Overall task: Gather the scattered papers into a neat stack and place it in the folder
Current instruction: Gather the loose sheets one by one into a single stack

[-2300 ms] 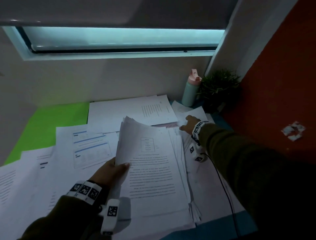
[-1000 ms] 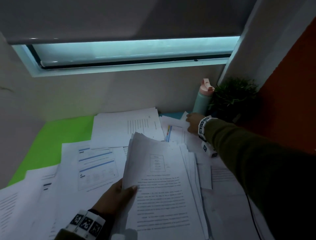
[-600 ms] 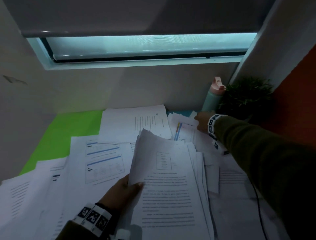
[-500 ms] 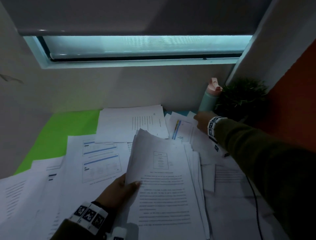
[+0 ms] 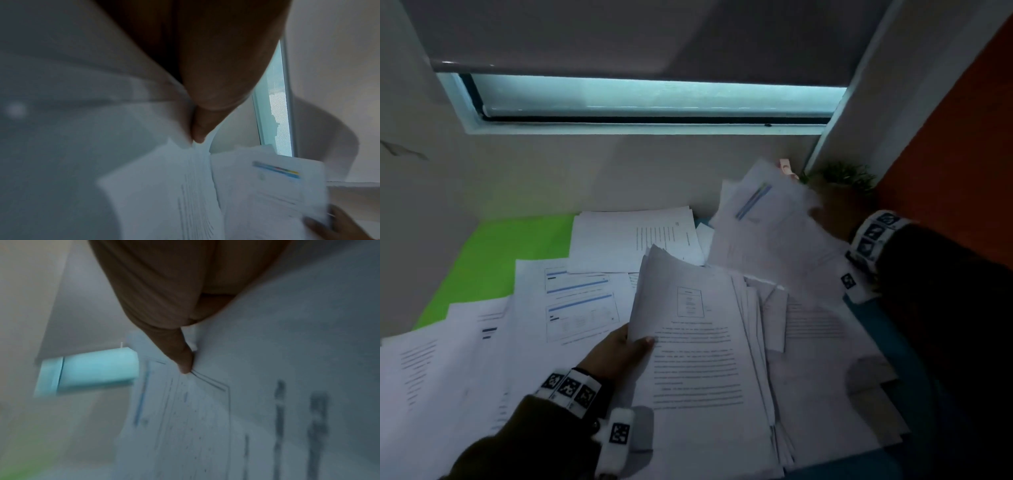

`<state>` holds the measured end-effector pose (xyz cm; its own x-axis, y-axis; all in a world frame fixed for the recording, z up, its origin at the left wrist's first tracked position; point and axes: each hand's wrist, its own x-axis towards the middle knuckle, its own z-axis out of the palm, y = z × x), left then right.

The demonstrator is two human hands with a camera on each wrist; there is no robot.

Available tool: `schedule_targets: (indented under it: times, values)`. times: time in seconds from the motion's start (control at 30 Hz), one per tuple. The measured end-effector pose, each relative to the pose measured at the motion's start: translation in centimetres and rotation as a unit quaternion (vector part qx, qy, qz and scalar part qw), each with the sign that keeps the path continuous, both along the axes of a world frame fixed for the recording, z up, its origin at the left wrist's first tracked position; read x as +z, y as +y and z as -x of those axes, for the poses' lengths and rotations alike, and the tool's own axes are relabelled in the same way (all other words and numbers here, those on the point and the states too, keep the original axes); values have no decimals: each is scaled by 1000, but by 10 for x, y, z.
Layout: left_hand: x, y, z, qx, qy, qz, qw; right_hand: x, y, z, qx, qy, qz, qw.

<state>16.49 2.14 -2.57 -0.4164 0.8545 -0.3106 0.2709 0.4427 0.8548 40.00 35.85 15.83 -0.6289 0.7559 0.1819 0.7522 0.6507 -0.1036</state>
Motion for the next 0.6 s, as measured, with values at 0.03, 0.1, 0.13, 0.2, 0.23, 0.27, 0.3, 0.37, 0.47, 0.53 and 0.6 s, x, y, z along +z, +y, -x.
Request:
schedule_targets:
  times: [0.03,0.1,0.13,0.2,0.23,0.27,0.3,0.37,0.47,0.53,0.6]
  values:
    - [-3,-1,2,2,-6,-2,1000,14,-7,-10,-20,37,13,999]
    - [-9,-2,4,-3,-6,-8,1000,32,-19,-29,-45,121,19,991]
    - [-9,-2,4,-4,-5,-12,1000,37,-24,-38,-47,170,37,984]
    - [-6,-2,2,3,-2,-12,1000,37,-36,-53,-49,265,109,957]
    - [-3,-2,0,5,3,-7,1000,33,-45,-59,-55,298,135,943]
    - [-2,-1,0,6,5,-3,1000,23,-51,-64,-64,325,162,929]
    - [0,-2,-1,7,7,2,1000,11,-57,-68,-68,344,192,917]
    - [4,-2,-2,8,12,7,1000,-25,-72,-70,-74,370,249,892]
    - [9,-1,-5,6,29,13,999,-89,-96,-66,-99,349,320,876]
    - [14,0,-8,19,28,15,999,-125,-124,-57,-134,327,354,866]
    - [15,2,-10,34,11,11,999,-153,-150,-45,-150,368,392,830]
